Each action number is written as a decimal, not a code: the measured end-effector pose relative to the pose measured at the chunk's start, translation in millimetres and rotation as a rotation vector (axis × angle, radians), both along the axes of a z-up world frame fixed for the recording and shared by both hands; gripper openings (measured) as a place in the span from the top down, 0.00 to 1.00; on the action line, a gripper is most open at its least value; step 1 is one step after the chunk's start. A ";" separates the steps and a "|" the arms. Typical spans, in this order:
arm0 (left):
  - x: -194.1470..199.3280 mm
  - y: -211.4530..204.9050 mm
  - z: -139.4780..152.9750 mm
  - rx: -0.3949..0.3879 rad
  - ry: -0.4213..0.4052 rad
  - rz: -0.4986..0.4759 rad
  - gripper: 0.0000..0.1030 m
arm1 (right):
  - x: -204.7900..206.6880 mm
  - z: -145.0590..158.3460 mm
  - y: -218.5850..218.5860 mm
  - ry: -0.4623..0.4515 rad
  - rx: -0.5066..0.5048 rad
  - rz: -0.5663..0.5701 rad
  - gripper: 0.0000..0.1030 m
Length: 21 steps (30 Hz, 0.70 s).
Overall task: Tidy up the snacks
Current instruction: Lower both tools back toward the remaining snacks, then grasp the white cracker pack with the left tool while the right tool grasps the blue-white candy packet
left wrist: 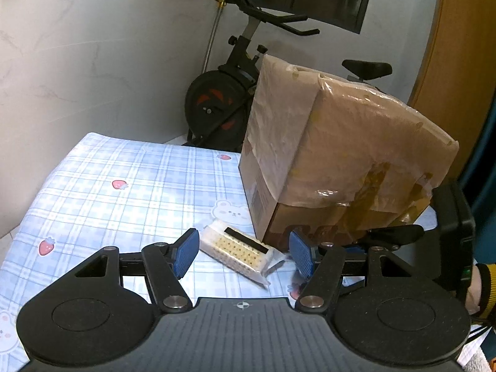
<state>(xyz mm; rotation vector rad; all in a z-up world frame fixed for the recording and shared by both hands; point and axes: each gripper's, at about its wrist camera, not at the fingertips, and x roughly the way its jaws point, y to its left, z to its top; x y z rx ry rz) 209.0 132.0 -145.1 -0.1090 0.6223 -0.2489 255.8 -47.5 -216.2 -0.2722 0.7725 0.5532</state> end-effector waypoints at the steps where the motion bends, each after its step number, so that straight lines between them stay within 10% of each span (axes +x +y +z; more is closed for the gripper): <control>1: 1.3 -1.6 -0.3 0.002 0.001 -0.002 0.35 | -1.0 0.1 -3.5 0.006 0.011 -0.001 0.42; 21: 11.2 -28.4 -13.3 0.022 0.046 0.015 0.35 | -58.1 1.4 -89.1 -0.049 0.071 -0.247 0.49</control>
